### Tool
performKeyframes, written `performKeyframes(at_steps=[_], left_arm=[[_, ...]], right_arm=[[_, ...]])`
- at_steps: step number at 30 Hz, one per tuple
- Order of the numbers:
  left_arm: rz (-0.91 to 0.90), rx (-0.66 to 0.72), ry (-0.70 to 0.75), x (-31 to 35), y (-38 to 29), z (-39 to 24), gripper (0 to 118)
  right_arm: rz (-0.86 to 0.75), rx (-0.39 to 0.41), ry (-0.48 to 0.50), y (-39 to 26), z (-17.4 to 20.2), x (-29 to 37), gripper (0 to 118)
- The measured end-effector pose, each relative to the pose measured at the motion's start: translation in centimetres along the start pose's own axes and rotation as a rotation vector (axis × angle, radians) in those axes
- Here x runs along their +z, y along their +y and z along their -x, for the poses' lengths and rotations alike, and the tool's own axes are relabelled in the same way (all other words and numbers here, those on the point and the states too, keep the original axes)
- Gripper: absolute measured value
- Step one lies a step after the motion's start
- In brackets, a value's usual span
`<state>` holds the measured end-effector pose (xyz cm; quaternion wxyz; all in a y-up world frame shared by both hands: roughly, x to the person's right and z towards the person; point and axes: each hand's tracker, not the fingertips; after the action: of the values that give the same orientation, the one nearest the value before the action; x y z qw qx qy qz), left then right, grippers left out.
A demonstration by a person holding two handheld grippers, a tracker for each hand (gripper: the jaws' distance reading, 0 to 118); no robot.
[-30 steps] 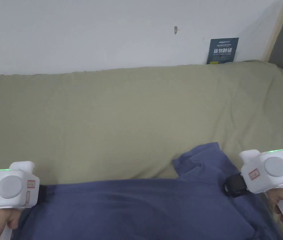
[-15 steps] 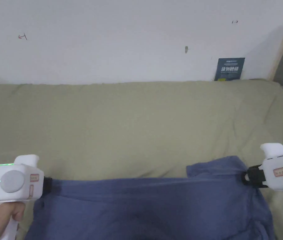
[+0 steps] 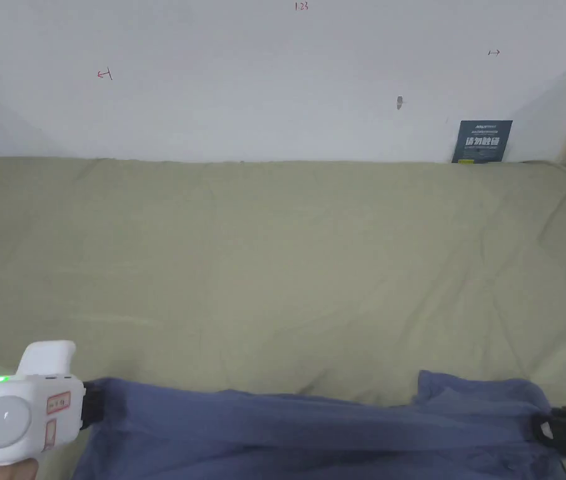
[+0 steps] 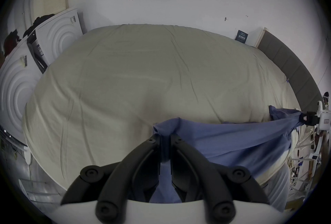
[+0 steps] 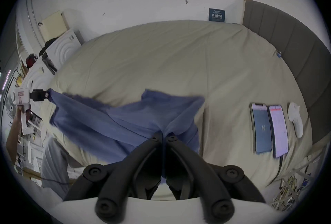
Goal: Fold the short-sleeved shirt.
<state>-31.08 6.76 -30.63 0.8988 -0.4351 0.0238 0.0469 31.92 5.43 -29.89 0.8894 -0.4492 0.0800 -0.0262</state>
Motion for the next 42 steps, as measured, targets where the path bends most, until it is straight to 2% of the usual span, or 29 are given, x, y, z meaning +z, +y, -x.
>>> performKeyframes(at_steps=[1,6,13,22,25,30,31,32,33,34,35,36,38,42], left_arm=[[0.005,0.005,-0.006,0.3,-0.9,0.2,10],[0.044,0.017,-0.014,0.6,-4.6,0.0,10],[0.075,0.087,-0.045,0.7,-6.0,-0.3,9],[0.096,0.11,-0.043,0.9,-8.1,0.9,9],[0.107,0.112,-0.043,1.3,-8.7,1.2,9],[0.122,0.125,-0.047,1.2,-9.2,1.4,10],[0.126,0.124,-0.056,1.2,-9.2,1.5,10],[0.132,0.123,-0.071,1.4,-9.3,1.9,25],[0.15,0.126,-0.063,1.5,-9.2,1.9,65],[0.175,0.115,-0.03,1.5,-9.2,1.9,111],[0.203,0.085,-0.013,1.5,-9.3,2.0,116],[0.121,0.049,-0.009,1.6,-9.3,2.9,113],[0.195,0.049,0.001,1.4,-9.3,3.7,113],[0.174,0.056,-0.006,2.3,-9.2,4.4,113]], right_arm=[[0.009,0.017,0.006,-0.4,0.3,-0.4,4],[0.017,-0.004,0.035,-2.8,-0.4,-0.7,4],[0.012,-0.068,0.024,-3.3,-0.8,0.0,4],[0.026,-0.108,0.016,-4.6,-1.1,-0.1,4],[0.047,-0.092,0.024,-4.4,-0.6,-0.4,4],[0.069,-0.131,0.025,-5.3,-1.3,-1.1,7],[0.074,-0.138,0.039,-5.4,-1.3,-1.1,19],[0.073,-0.142,0.028,-5.4,-1.1,-1.0,64],[0.09,-0.141,-0.003,-5.1,-0.7,-0.9,101],[0.106,-0.129,-0.023,-5.1,-0.6,-0.8,118],[0.103,-0.118,-0.007,-5.3,-0.6,-0.5,118],[0.067,-0.116,0.003,-5.6,-0.2,0.2,118],[0.05,-0.139,-0.027,-4.8,0.7,1.9,118],[0.02,-0.137,-0.043,-5.0,1.5,3.5,118]])
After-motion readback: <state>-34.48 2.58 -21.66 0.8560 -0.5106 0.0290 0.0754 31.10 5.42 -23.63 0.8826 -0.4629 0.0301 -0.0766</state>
